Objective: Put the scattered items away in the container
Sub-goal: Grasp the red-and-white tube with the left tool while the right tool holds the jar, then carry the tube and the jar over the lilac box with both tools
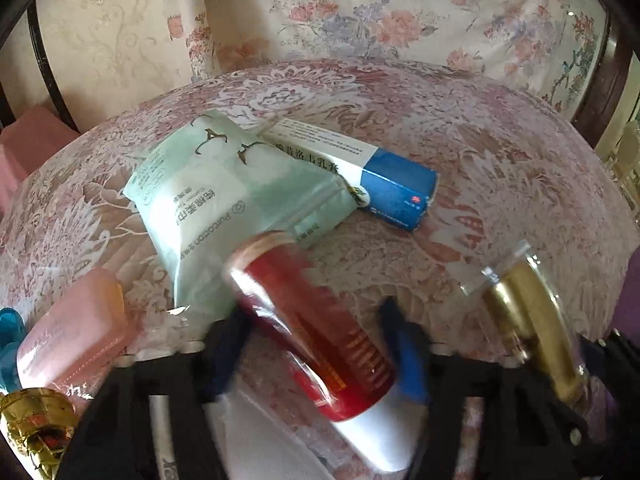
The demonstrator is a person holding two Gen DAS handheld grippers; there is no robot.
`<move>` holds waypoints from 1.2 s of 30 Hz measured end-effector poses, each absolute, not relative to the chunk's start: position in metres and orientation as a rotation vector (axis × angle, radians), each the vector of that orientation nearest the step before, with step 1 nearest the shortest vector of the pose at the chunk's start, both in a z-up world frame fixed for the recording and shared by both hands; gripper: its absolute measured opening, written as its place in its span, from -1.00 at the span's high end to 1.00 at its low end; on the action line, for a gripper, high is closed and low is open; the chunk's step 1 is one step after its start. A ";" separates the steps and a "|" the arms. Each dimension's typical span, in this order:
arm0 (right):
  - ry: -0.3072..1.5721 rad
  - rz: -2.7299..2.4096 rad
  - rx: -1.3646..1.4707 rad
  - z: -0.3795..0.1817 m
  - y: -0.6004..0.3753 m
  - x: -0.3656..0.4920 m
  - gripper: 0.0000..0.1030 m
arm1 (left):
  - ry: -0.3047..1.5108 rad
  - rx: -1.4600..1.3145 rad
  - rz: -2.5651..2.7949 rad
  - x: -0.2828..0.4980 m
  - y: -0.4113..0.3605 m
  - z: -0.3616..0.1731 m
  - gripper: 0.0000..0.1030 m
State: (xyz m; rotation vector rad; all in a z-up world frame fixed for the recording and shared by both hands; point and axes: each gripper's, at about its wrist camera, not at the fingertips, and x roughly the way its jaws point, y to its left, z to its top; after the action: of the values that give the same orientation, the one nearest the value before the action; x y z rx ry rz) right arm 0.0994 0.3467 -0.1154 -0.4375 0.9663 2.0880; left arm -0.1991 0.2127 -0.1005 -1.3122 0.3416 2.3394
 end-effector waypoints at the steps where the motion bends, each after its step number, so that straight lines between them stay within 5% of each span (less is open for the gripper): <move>1: 0.962 2.086 -0.440 -0.115 0.346 0.099 0.03 | 0.344 -1.309 2.329 -0.197 0.212 -0.100 -0.01; 10: 0.890 2.048 -0.536 -0.112 0.340 0.097 0.04 | 0.388 -1.272 2.156 -0.160 0.209 -0.102 0.17; 31: 0.783 1.970 -0.712 -0.112 0.353 0.080 -0.02 | 0.363 -1.265 2.189 -0.147 0.204 -0.102 0.09; 36: 0.783 1.970 -0.721 -0.114 0.355 0.082 -0.26 | 0.319 -1.292 2.179 -0.150 0.201 -0.102 0.05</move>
State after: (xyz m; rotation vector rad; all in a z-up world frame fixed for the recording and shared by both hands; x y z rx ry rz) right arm 0.0815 0.3553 -0.1136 -0.7205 0.7833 1.9702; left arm -0.1496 0.2007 -0.1019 -1.2917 0.3186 2.1792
